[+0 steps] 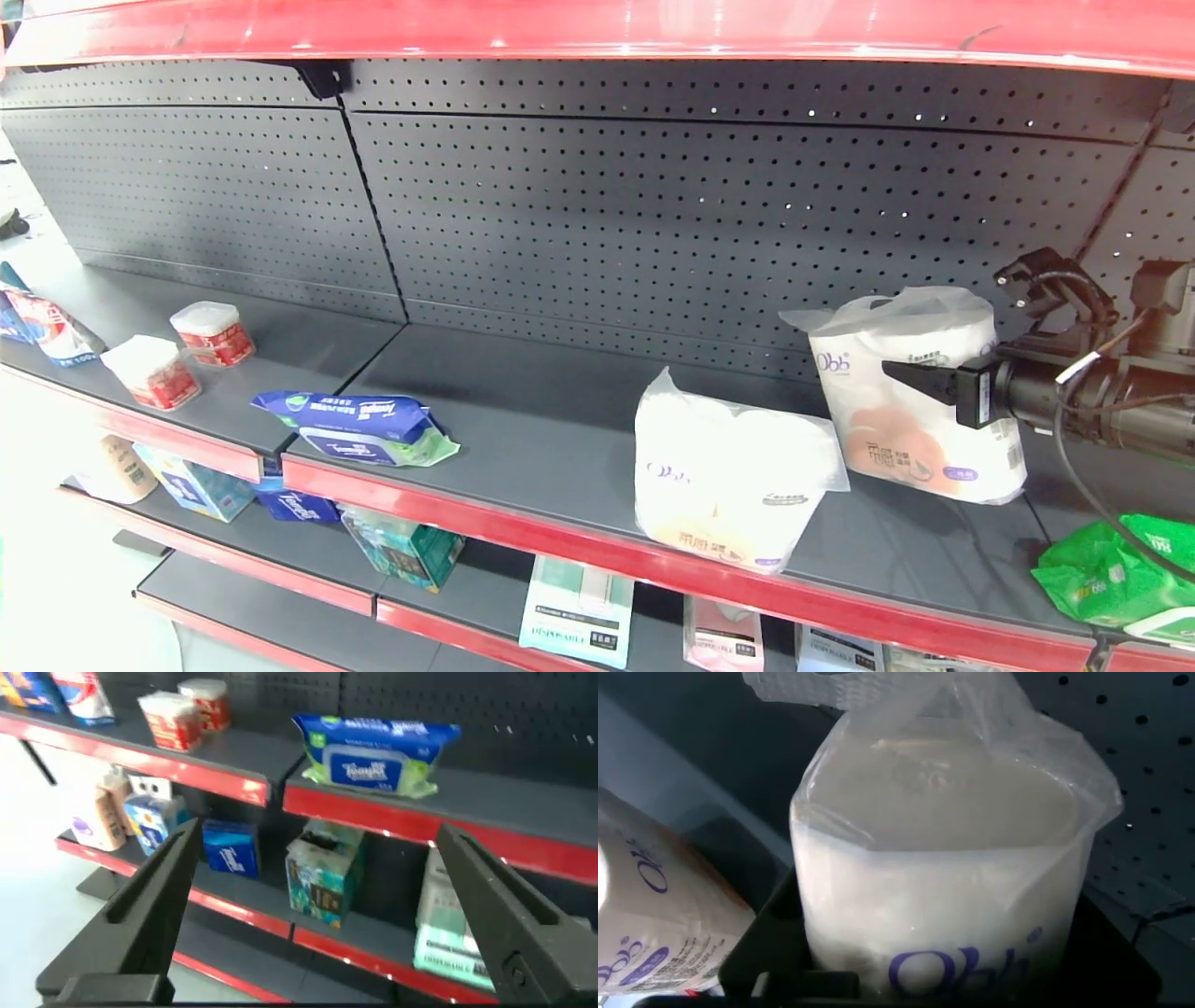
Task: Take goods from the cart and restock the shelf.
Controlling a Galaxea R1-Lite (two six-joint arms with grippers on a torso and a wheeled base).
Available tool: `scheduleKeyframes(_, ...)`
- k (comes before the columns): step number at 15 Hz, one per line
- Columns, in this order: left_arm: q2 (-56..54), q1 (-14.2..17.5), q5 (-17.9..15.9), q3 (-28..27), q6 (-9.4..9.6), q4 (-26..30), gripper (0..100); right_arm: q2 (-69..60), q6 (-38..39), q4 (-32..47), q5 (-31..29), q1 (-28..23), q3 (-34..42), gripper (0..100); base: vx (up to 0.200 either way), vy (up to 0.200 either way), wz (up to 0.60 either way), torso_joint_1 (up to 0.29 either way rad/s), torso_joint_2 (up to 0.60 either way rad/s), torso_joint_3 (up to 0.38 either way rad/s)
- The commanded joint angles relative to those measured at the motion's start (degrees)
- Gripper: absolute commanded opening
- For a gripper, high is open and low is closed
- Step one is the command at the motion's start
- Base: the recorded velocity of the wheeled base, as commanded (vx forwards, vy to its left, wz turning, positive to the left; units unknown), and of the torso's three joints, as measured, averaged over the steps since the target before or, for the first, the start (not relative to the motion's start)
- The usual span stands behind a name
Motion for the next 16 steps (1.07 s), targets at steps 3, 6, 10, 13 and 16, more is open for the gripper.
scheduleKeyframes(3, 0.0, -0.8, 2.0, 0.2, -0.71, 0.5, 100, 0.3, 0.0, 0.0, 0.0, 0.0, 0.2, 0, 0.0, 0.0, 0.0, 0.0, 0.0, 0.0)
scheduleKeyframes(6, 0.0, -0.8, 2.0, 0.2, -0.71, 0.4, 100, 1.6, -0.1, -1.2, 0.0, 0.0, 0.0, 0, 0.0, 0.0, 0.0, 0.0, 0.0, 0.0)
scheduleKeyframes(10, 0.0, -0.8, 2.0, 0.2, -0.71, 0.4, 100, 3.2, -0.1, -4.0, 0.0, 0.0, 0.2, 0, 0.0, 0.0, 0.0, 0.0, 0.0, 0.0)
scheduleKeyframes(13, 0.0, -0.8, 2.0, 0.2, -0.71, 0.4, 100, 3.3, 0.1, -4.0, 0.5, 0.0, -0.3, 0, 0.0, 0.0, 0.0, 0.0, 0.0, 0.0)
scheduleKeyframes(16, 0.0, -0.8, 2.0, 0.2, -0.71, 0.4, 100, 3.2, 0.2, -4.0, 3.5, 0.1, -0.2, 0, 0.0, 0.0, 0.0, 0.0, 0.0, 0.0)
